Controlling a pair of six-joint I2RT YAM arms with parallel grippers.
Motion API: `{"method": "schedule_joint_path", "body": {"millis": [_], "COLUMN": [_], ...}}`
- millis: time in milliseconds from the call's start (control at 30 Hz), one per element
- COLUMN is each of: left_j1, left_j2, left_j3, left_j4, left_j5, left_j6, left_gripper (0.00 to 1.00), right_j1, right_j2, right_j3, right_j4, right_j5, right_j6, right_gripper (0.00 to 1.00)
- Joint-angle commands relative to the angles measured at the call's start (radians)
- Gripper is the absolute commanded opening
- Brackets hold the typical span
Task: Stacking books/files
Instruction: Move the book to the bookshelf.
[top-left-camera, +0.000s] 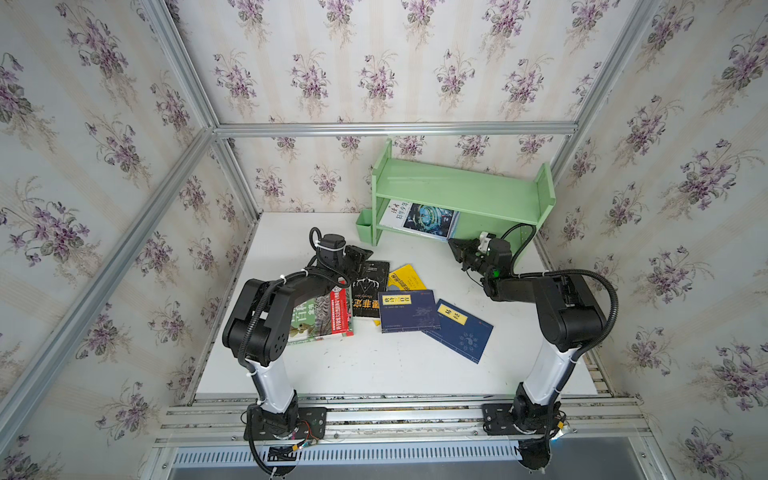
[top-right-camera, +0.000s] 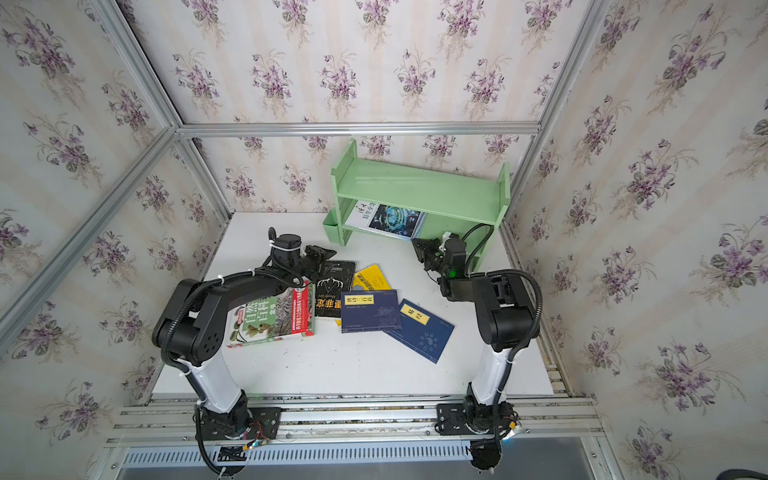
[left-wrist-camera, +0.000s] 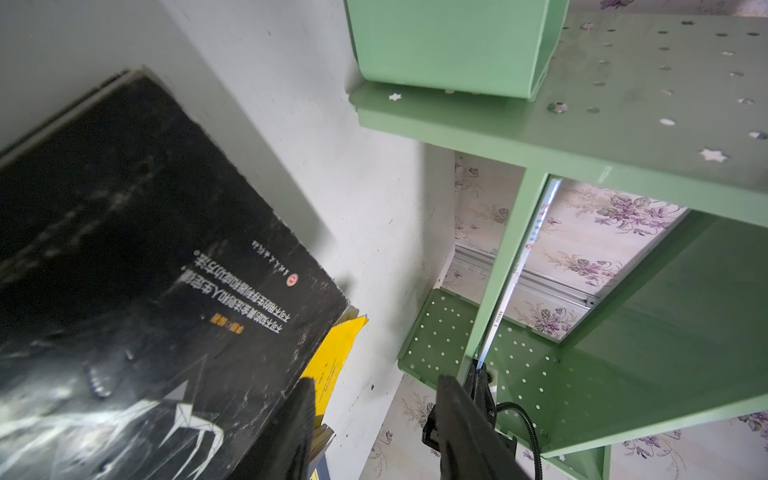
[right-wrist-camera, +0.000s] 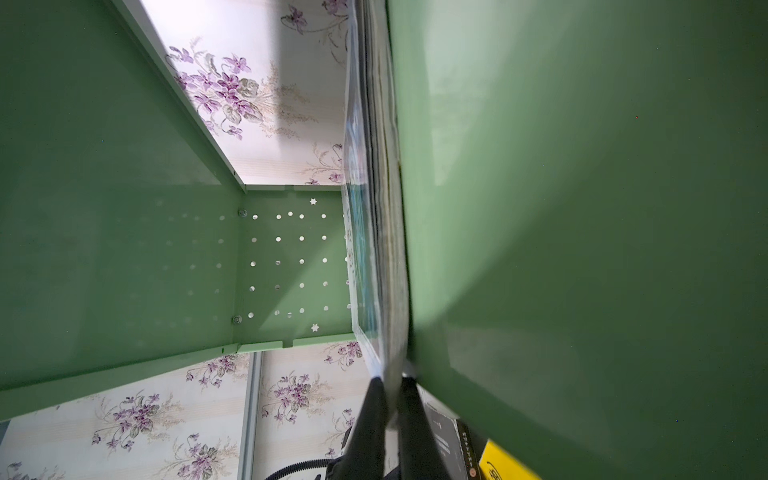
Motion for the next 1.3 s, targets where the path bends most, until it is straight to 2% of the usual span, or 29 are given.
{"method": "schedule_joint_path", "body": {"millis": [0, 333, 700, 1000, 1267], "left_j1": [-0.001, -0.001, -0.004, -0.008, -0.01], "left_j2": [0.005, -0.007, -0.007, -0.008, -0.021], "left_j3": [0.011, -0.005, -0.007, -0.012, -0.028], "left_j4": [0.028, 0.028, 0.028, 0.029, 0.027], "left_j5": [0.014, 0.013, 0.012, 0.007, -0.004], "left_j6": [-0.012, -0.012, -0.012, -0.012, -0.012], "left_gripper": [0.5, 0.5, 0.5, 0.5, 0.5], "right_j1": [-0.006, -0.014, -0.055, -0.058, -0.059], "right_j2": [0.012, 0.03, 0.001, 0.06, 0.096], "right_j3": [0.033, 0.05, 0.008, 0.085, 0.116], "right_j4": [0.036, -0.004, 0.019, 0.0, 0.002], "right_j5": [-0.072, -0.146, -0.148, -0.249, -0.271], "right_j6": [-0.035, -0.049, -0.035, -0.032, -0.026], "right_gripper": [0.0, 0.0, 0.0, 0.0, 0.0]}}
